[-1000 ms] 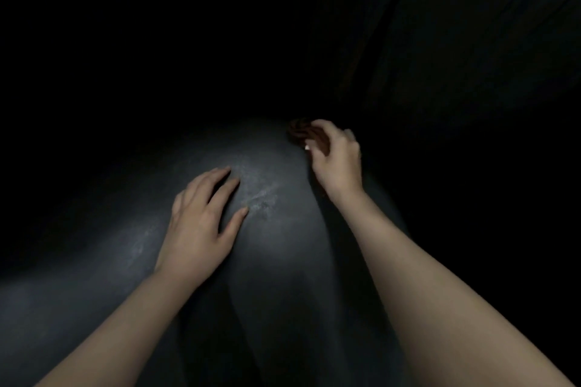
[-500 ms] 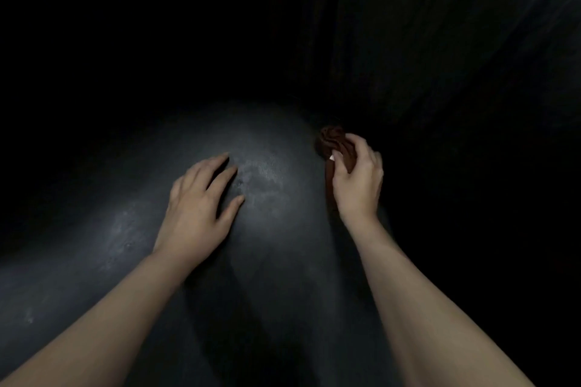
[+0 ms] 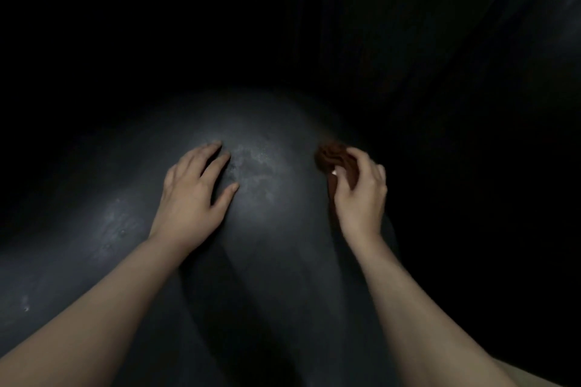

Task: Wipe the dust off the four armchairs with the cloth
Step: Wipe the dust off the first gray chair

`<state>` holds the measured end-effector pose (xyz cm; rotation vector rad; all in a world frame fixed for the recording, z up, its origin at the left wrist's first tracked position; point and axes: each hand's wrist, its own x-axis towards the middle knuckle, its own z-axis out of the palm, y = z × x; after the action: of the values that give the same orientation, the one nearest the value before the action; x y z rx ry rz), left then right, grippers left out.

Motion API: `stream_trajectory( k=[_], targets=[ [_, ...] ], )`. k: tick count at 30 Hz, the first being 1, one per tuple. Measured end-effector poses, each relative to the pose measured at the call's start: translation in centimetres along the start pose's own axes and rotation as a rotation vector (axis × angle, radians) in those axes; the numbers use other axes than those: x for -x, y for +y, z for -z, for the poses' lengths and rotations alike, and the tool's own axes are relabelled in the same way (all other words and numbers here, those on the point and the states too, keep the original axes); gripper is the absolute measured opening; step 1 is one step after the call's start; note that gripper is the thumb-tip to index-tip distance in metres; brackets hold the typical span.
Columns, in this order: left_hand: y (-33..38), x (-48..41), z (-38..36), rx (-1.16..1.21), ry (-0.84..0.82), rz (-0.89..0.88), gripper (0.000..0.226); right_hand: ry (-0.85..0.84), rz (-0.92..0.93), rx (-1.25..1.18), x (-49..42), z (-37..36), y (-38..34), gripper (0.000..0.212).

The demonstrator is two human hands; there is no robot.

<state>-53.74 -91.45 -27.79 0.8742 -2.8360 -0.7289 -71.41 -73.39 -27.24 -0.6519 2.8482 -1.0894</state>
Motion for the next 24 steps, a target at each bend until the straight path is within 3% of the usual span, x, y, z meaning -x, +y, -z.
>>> stream_trajectory(
  k=[4, 9, 12, 16, 24],
  targets=[
    [0.1, 0.0, 0.0, -0.012, -0.004, 0.012, 0.06, -0.1, 0.19, 0.012, 1.6, -1.9, -1.9, 0.04],
    [1.3, 0.6, 0.6, -0.014, -0.002, 0.019, 0.059, -0.308, 0.385, -0.02, 6.7, 1.0, -0.3, 0.046],
    [2.2, 2.1, 0.6, -0.02, -0.019, -0.007, 0.061, -0.223, 0.325, 0.007, 7.4, 3.2, 1.6, 0.041],
    [3.4, 4.4, 0.3, -0.01, -0.046, -0.006, 0.06, -0.027, -0.009, 0.037, 5.6, 3.9, 2.3, 0.038],
    [4.0, 5.4, 0.1, -0.02, -0.077, -0.065, 0.061, -0.211, 0.297, -0.023, 11.4, 3.1, 0.8, 0.041]
  ],
)
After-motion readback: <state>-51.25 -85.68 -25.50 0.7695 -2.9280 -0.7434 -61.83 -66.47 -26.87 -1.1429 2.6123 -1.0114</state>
